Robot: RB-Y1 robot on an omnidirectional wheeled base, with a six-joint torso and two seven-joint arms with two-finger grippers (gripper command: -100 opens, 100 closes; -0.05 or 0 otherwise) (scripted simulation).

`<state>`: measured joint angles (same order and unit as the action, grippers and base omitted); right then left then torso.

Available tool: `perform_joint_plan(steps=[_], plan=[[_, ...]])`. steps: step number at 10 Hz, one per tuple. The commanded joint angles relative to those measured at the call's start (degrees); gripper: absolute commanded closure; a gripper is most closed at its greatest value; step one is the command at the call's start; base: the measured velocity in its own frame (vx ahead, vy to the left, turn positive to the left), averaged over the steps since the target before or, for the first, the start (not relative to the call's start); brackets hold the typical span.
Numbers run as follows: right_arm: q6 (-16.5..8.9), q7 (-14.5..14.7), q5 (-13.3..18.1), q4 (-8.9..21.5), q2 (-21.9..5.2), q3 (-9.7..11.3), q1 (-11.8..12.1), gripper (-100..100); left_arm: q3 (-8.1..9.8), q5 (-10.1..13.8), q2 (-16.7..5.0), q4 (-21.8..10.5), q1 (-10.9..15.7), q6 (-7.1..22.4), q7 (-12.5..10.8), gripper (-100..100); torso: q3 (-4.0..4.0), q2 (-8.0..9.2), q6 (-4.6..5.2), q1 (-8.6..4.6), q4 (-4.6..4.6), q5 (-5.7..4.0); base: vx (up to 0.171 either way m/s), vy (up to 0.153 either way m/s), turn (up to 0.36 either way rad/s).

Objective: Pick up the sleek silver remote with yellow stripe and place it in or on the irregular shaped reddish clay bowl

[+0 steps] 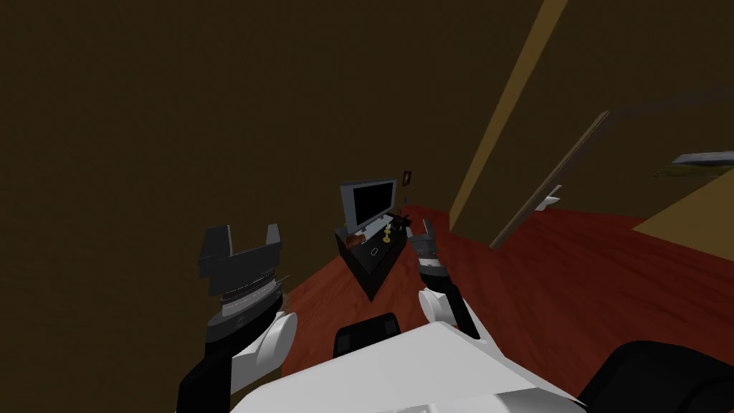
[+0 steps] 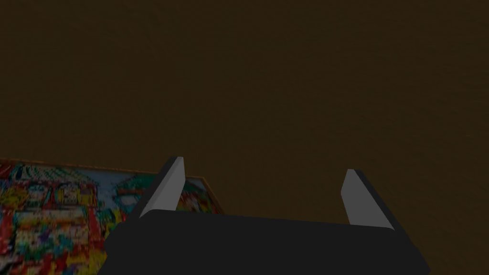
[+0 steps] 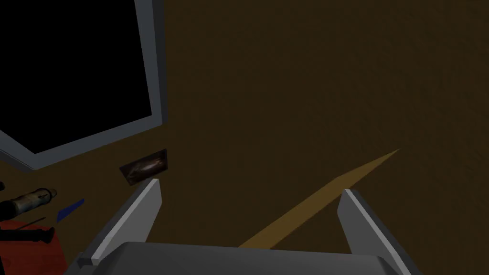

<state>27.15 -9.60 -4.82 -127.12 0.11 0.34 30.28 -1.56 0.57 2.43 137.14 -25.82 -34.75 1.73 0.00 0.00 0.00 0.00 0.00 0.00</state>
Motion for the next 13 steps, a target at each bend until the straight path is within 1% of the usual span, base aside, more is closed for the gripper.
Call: perform_joint_plan(steps=[1,4,8,9,11,12,13], plan=[[-0.1,0.1,0.8,0.4,-2.0,0.0,-0.2,-100,0.00,0.0,0.0,0.0,0.0,0.0,0.0,0,0.00,0.00,0.00,0.00,0.00,0.00,-0.001,0.014,0.053],[-0.4,0.5,4.0,1.9,-6.3,0.3,-1.0,-100,0.00,0.0,0.0,0.0,0.0,0.0,0.0,0,0.01,0.01,-0.02,0.11,0.00,0.02,-0.008,0.037,0.096],[-1.1,1.6,10.9,5.6,-11.3,0.9,-2.5,-100,-0.01,0.0,0.0,0.0,0.0,0.0,0.0,0,0.00,0.00,-0.03,0.24,0.00,0.05,-0.007,0.062,0.175],[-1.1,1.6,11.7,5.6,-11.3,0.9,-2.5,-100,-0.01,0.0,0.0,0.0,0.0,0.0,0.0,0,0.01,0.02,-0.02,0.25,0.00,0.06,-0.003,0.044,0.050],[-1.4,2.5,15.7,8.0,-13.5,1.2,-3.4,-100,0.00,0.0,0.0,0.0,0.0,0.0,0.0,0,0.01,0.01,-0.02,0.16,0.00,0.04,0.000,0.054,0.195],[-1.4,2.5,16.8,8.0,-13.5,1.2,-3.4,-100,-0.01,0.0,0.0,0.0,0.0,0.0,0.0,0,0.00,0.00,-0.02,0.22,0.00,0.05,0.002,0.048,0.092],[-1.5,3.0,18.8,9.4,-14.6,1.3,-3.8,-100,0.00,0.0,0.0,0.0,0.0,0.0,0.0,0,0.00,0.01,0.02,0.19,0.00,0.05,0.002,0.055,0.186]])
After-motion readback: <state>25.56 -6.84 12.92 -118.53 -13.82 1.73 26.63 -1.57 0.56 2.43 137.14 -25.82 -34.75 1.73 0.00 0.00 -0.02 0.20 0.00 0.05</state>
